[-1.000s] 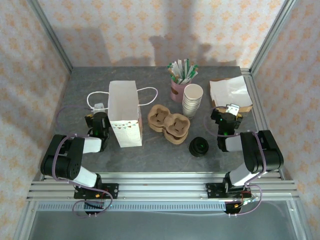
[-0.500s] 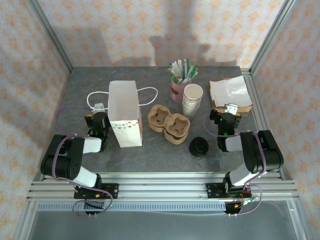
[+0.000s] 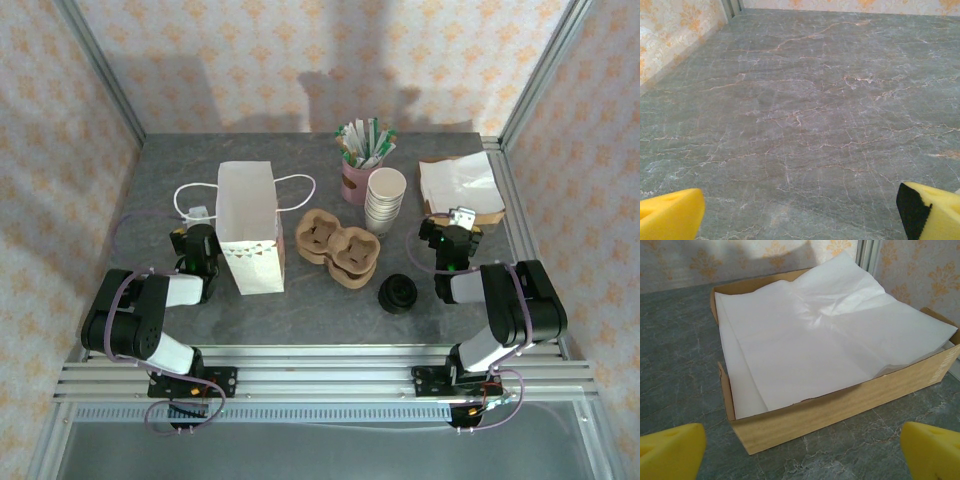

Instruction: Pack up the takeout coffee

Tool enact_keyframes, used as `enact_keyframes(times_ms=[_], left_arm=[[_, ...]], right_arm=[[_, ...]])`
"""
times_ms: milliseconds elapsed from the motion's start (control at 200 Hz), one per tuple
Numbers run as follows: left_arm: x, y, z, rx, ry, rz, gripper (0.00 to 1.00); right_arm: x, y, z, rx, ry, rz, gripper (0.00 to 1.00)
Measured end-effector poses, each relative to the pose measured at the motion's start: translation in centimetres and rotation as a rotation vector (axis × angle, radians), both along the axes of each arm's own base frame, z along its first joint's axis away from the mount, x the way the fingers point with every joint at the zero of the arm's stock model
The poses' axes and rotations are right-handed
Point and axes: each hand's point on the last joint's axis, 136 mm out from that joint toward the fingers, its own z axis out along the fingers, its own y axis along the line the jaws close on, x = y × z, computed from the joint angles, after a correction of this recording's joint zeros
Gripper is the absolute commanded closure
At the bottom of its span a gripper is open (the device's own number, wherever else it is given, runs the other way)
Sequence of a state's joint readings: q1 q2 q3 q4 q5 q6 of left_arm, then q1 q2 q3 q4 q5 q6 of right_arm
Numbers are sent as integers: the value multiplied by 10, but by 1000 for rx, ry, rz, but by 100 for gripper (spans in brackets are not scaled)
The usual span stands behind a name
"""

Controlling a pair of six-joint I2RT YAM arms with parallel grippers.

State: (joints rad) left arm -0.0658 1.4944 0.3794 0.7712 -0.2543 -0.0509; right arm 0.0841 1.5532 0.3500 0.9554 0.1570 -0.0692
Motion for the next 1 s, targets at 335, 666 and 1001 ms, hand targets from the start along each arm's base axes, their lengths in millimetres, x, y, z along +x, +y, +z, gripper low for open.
enact_keyframes(times_ms=[335, 666, 1001], left_arm=[[-3, 3, 11, 1, -39, 16, 0], [-14, 15, 105, 4, -139, 96, 0], [-116, 35, 115, -215, -162, 294, 0]], right_arm=[[-26, -14, 67, 42, -144, -84, 1], [-49, -25, 105, 202, -62, -210, 1], [-85, -16, 125, 413, 7, -238, 1]])
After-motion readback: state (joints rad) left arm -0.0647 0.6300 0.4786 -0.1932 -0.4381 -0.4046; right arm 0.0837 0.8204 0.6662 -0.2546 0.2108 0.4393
